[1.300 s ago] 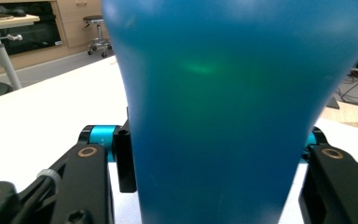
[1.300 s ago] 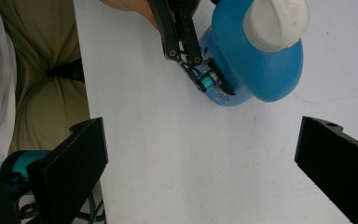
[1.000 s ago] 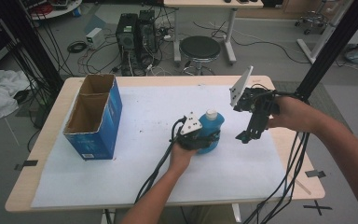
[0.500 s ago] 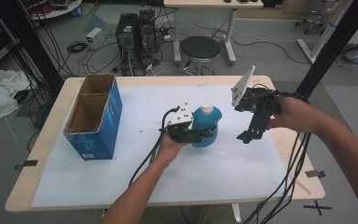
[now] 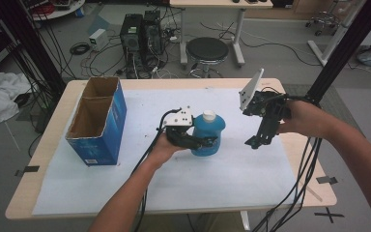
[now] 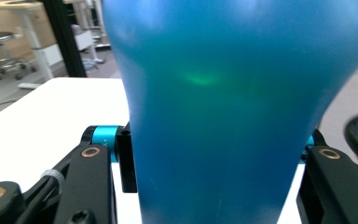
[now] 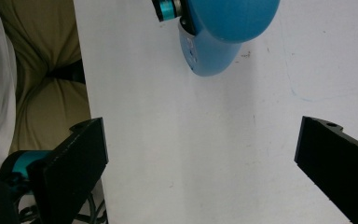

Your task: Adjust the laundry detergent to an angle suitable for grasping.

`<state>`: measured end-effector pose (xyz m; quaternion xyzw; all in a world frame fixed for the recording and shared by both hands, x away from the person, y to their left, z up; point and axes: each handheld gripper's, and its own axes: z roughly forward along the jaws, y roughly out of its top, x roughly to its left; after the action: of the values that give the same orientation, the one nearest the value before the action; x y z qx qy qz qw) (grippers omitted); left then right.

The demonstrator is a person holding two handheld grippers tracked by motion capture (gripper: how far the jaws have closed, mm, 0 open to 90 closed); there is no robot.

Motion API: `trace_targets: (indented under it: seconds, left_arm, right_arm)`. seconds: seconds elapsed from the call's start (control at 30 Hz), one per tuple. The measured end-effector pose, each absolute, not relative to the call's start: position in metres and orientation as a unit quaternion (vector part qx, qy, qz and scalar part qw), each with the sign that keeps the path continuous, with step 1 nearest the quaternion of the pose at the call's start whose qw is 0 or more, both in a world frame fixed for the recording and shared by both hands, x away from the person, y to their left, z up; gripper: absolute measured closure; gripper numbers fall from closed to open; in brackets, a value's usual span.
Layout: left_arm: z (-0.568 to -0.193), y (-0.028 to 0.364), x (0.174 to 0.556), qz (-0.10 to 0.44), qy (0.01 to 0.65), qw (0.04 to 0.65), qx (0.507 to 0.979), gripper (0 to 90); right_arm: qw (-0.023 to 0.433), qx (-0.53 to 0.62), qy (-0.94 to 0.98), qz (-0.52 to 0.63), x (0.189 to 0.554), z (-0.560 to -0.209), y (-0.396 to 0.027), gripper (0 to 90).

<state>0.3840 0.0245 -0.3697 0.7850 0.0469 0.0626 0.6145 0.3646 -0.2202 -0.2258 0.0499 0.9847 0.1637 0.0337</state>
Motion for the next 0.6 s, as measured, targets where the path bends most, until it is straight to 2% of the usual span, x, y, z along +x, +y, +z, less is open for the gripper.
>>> trace_targets:
  seconds: [0.6]
  left_arm:
    - [-0.3759,0.0308,0.3933,0.012,-0.009,0.608,0.794,44.8]
  right_arm:
    - [0.035,0.049,0.984,0.165,0.3651,-0.2261,-0.2208,1.5]
